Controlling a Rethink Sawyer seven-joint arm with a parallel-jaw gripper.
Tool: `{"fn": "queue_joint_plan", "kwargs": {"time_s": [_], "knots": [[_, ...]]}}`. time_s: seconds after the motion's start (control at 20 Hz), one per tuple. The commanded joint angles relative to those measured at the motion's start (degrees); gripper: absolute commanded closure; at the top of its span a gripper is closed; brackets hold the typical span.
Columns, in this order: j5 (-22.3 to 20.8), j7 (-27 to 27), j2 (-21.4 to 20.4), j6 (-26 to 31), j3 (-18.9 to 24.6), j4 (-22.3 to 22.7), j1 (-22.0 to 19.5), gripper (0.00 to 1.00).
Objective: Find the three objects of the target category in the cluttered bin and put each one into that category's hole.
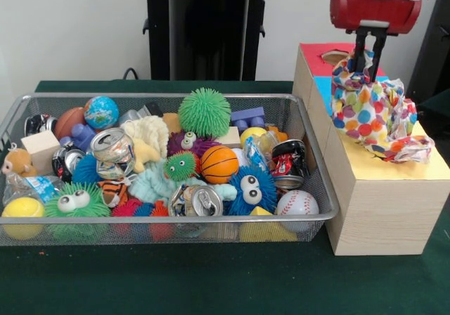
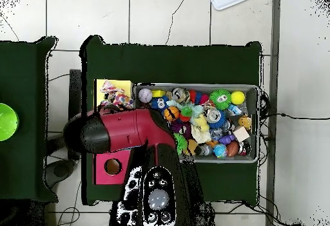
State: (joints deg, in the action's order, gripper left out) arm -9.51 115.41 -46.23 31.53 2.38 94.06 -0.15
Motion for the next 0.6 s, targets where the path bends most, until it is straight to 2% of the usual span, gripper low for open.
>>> {"fn": "queue_joint_plan", "kwargs": {"time_s": [0.05,0.25,0.6], "knots": [[2.62,12.73,3.22,-3.04,-1.46,1.03,0.8,1.0],[3.64,13.97,3.99,-2.64,-2.67,0.12,2.32,1.0],[8.06,16.18,5.19,0.41,-4.52,-2.7,5.73,1.0]]}}
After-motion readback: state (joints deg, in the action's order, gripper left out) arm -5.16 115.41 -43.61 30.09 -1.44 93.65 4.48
